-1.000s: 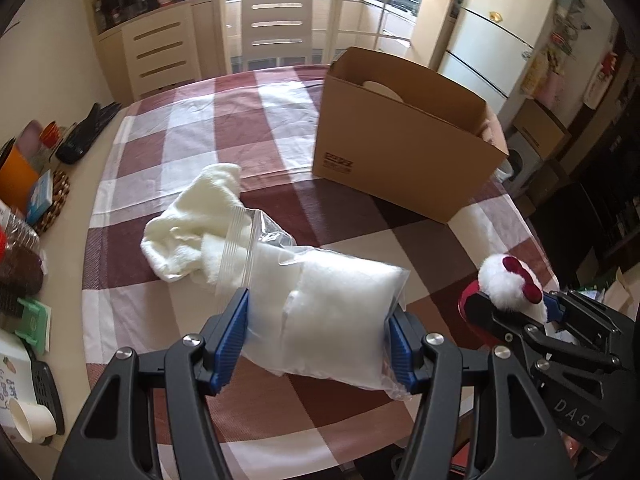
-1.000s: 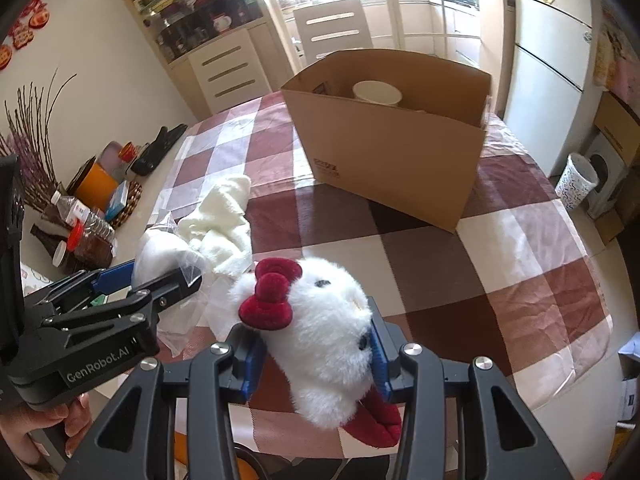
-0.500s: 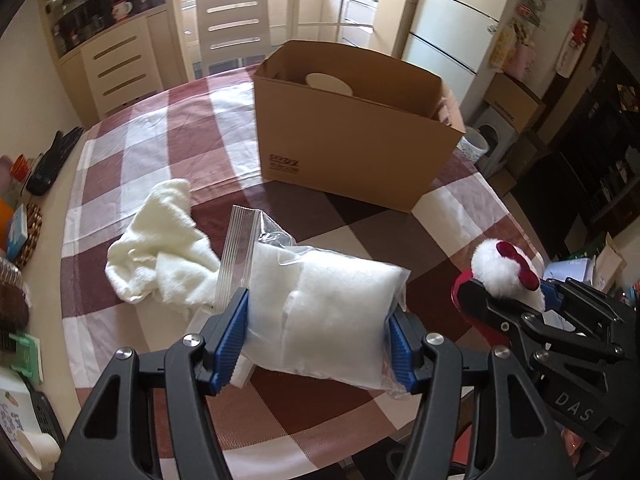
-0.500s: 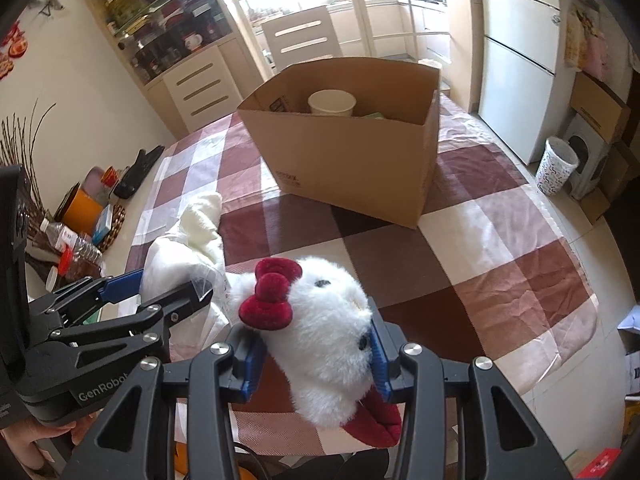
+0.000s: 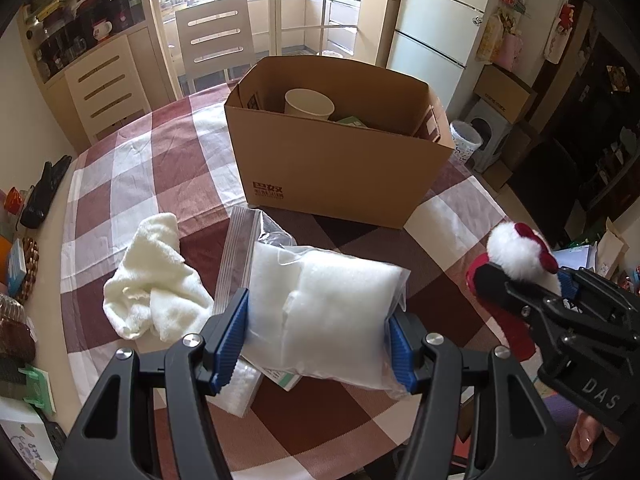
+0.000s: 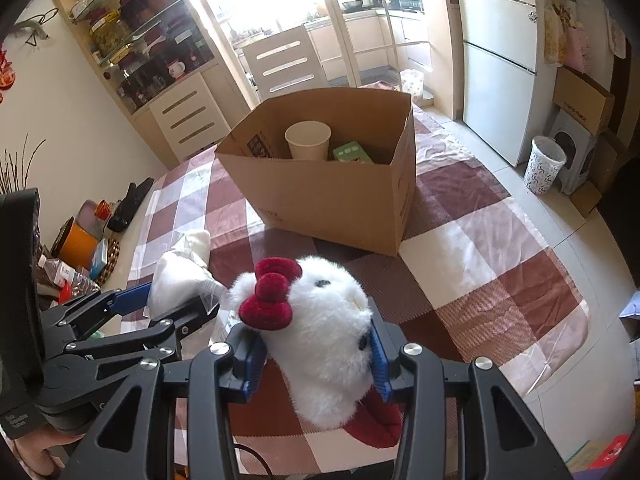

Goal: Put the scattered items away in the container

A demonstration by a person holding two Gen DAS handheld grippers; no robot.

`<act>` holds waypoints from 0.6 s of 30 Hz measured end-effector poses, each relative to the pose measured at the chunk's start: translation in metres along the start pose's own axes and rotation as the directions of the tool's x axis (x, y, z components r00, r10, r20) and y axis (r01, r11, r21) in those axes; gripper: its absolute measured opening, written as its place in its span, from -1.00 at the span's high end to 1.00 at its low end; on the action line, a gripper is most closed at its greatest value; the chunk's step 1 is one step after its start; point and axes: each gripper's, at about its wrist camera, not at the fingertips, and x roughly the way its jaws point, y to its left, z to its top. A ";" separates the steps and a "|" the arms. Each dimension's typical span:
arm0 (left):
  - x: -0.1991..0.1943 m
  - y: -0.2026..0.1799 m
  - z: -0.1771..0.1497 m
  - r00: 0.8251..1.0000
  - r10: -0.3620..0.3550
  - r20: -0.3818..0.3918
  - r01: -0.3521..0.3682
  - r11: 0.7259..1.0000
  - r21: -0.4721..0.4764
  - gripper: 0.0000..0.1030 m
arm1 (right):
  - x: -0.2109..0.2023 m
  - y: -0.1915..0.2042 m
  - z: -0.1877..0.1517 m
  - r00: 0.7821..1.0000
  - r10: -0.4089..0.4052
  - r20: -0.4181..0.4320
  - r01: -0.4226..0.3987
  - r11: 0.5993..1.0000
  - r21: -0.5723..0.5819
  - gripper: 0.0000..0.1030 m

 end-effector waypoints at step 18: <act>0.008 0.013 0.035 1.000 -0.010 0.012 0.010 1.000 0.019 -0.22 | 0.006 0.013 0.031 1.000 0.006 0.022 -0.006 1.000 -0.011 0.15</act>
